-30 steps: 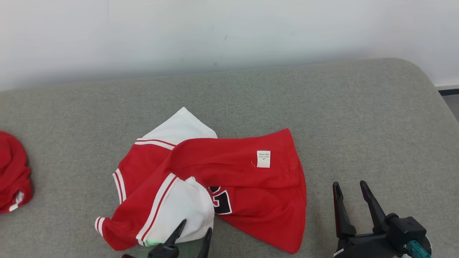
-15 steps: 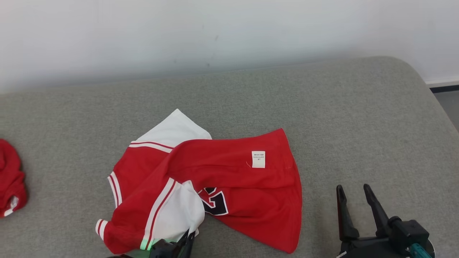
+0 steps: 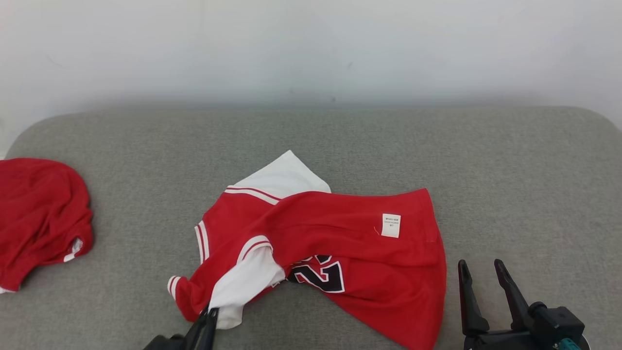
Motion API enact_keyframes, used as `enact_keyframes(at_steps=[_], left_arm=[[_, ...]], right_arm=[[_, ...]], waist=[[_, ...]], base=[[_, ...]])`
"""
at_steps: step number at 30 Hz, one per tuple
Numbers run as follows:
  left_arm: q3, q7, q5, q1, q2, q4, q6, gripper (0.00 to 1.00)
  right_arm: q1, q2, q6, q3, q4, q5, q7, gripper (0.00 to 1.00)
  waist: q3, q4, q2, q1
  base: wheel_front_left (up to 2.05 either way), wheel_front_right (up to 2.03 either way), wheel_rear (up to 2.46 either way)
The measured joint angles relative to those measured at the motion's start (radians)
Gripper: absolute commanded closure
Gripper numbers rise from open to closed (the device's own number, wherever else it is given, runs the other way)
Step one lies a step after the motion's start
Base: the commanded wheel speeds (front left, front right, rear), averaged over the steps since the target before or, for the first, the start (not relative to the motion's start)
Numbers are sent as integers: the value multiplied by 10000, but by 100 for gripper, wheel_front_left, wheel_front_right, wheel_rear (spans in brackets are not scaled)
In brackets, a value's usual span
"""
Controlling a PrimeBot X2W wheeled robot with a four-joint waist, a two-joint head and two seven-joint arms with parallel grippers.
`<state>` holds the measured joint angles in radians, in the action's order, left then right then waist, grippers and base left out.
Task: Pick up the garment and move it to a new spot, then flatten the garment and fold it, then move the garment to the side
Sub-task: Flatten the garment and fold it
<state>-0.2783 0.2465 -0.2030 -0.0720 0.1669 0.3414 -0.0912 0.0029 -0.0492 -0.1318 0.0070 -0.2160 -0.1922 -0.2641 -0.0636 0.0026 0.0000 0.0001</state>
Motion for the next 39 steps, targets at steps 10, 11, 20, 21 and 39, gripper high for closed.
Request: enact_keyframes(at_steps=[10, 11, 20, 21, 39], left_arm=[[125, -395, -374, 1968, 366, -1091, 307, 100], [77, -393, -380, 1972, 330, -963, 309, 100], [297, 104, -988, 1720, -238, -650, 44, 0], [372, 127, -986, 1723, -234, -746, 31, 0], [1555, 159, -631, 2564, -905, -2100, -322, 0]], right_arm=[[-3, -4, 0, -128, -71, -42, 0, 0], [-4, -4, 0, -146, -111, -38, 0, 0], [-56, -4, 0, -196, -301, 23, 0, 0], [-75, -6, 0, -205, -314, 27, 0, 0], [-29, -6, 0, -253, -433, 159, 0, 0]], waist=[[-51, 418, 0, 0], [-53, 435, 0, 0], [34, 481, 0, 0], [45, 481, 0, 0], [410, 648, 0, -1]], base=[[0, 0, 0], [0, 0, 0], [0, 0, 0], [0, 0, 0], [0, 0, 0]])
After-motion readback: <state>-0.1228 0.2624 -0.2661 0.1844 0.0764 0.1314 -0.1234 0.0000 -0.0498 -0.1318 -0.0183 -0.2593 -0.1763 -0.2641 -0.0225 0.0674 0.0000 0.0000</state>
